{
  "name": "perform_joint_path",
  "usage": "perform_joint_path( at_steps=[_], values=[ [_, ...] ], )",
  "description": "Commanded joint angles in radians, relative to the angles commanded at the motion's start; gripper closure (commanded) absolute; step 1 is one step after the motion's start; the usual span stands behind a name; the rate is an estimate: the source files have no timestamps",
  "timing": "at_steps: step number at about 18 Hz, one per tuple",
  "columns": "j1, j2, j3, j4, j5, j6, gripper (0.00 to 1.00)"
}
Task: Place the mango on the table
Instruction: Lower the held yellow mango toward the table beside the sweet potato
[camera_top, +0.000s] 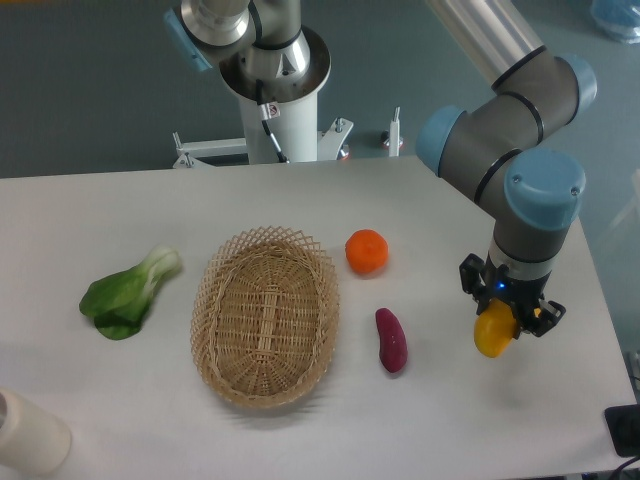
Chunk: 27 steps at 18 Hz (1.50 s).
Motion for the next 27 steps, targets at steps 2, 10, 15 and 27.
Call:
perform_joint_path(
  at_steps=[2, 10, 15, 27],
  values=[
    [0.000, 0.002, -0.005, 0.002, 0.000, -0.002, 0.70],
    [-0.012, -0.012, -0.055, 0.023, 0.003, -0.028, 0.70],
    [-0.014, -0.011, -0.161, 0.165, 0.003, -0.052, 0.69],
    [-0.014, -0.009, -0.187, 0.195, 0.005, -0.052, 0.50]
  ],
)
